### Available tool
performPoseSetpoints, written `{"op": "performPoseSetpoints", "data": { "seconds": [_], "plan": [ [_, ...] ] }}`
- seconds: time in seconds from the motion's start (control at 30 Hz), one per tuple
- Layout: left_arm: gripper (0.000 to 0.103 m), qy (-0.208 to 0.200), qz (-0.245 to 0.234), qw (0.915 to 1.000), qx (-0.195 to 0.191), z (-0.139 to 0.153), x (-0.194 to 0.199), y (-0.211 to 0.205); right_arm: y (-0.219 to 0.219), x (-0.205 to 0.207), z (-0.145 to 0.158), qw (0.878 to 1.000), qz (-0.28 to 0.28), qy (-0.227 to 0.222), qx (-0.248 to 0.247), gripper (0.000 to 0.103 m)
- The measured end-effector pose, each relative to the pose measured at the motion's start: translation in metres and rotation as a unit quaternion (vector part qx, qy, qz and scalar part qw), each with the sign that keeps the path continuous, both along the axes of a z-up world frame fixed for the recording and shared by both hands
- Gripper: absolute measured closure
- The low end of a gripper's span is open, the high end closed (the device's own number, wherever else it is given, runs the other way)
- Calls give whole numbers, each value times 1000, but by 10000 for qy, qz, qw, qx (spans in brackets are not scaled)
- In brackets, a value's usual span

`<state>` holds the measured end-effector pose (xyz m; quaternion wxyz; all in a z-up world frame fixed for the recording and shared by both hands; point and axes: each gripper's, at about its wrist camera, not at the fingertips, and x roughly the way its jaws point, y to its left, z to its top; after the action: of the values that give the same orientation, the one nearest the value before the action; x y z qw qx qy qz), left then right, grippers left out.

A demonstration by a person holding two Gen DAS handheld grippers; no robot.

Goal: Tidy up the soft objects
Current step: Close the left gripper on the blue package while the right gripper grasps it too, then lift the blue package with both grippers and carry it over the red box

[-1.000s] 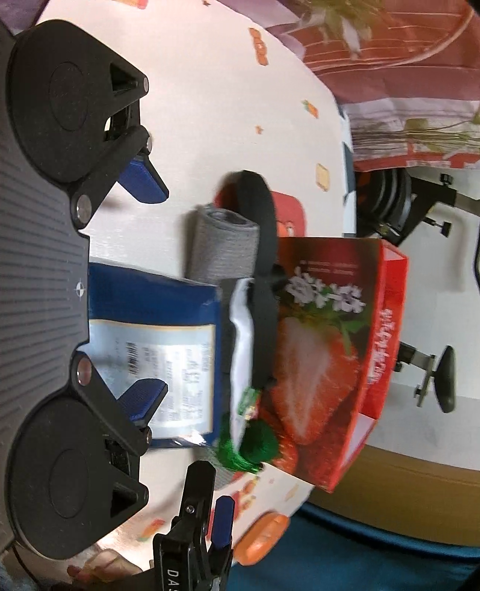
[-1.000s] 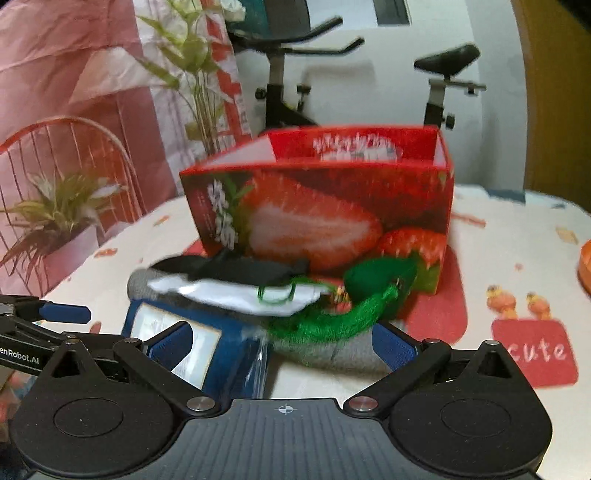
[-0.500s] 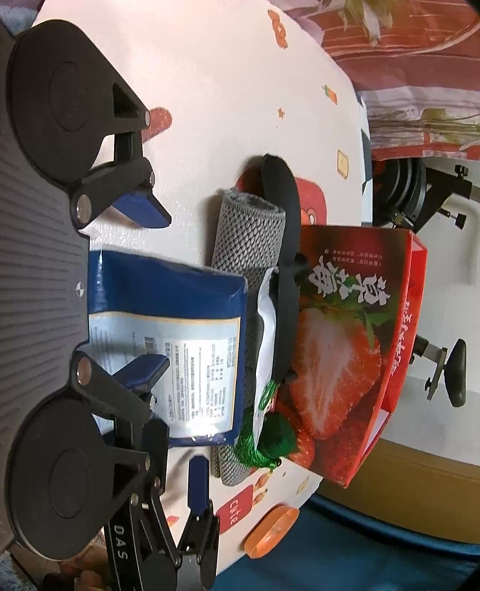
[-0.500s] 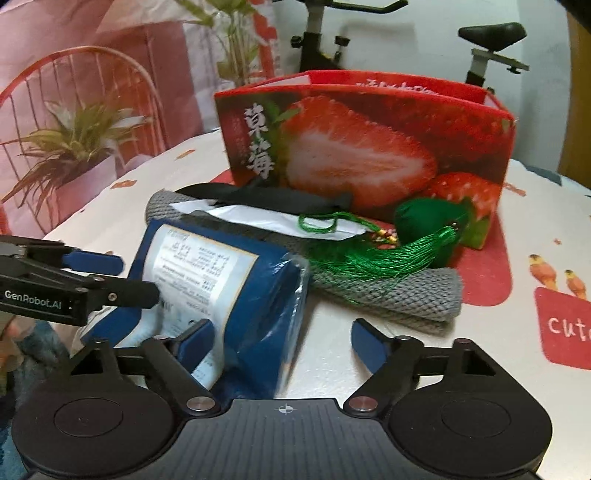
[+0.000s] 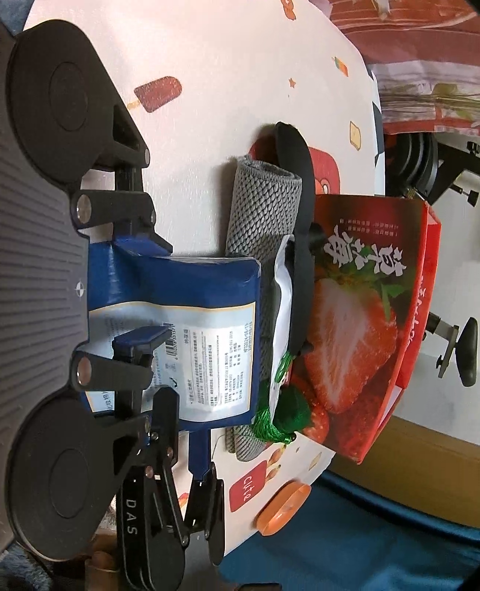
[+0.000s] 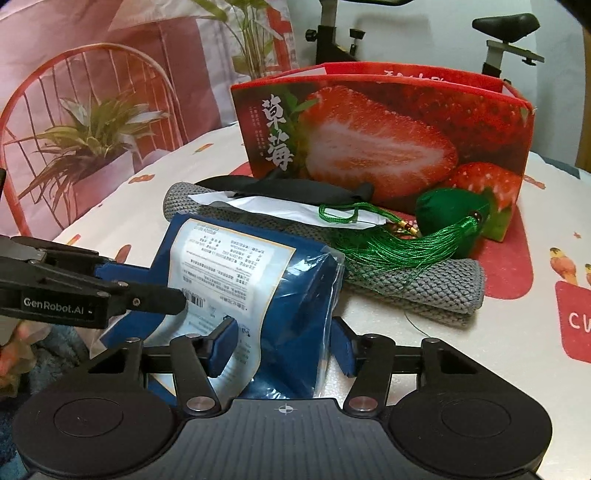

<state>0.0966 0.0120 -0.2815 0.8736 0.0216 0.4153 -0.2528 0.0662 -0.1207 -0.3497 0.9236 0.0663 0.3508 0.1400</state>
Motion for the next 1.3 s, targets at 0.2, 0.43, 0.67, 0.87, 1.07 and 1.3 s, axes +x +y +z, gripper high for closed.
{"op": "performPoseSetpoints", "data": {
  "seconds": [0.2, 0.43, 0.67, 0.87, 1.07, 1.3],
  "plan": [
    [59, 90, 49, 9999, 34, -4, 4, 2, -1, 0, -1, 10000, 11, 26, 3, 58],
    [59, 180, 77, 9998, -106, -3, 5, 3, 2, 0, 1, 9998, 110, 66, -128, 69],
    [59, 191, 145, 9983, -533, 8, 2, 8, 3, -10, 14, 9993, 212, -205, -226, 73],
    [59, -296, 133, 9976, -620, 38, -2, 8, 2, -15, 38, 9973, 239, -632, -300, 73],
    [59, -664, 96, 9942, -840, 72, 8, 9, 0, -9, 71, 9931, 299, -1027, -480, 73],
    [59, -1130, 31, 9897, -879, 110, 32, -7, -13, 13, 116, 9881, 274, -1397, -577, 73]
  ]
}}
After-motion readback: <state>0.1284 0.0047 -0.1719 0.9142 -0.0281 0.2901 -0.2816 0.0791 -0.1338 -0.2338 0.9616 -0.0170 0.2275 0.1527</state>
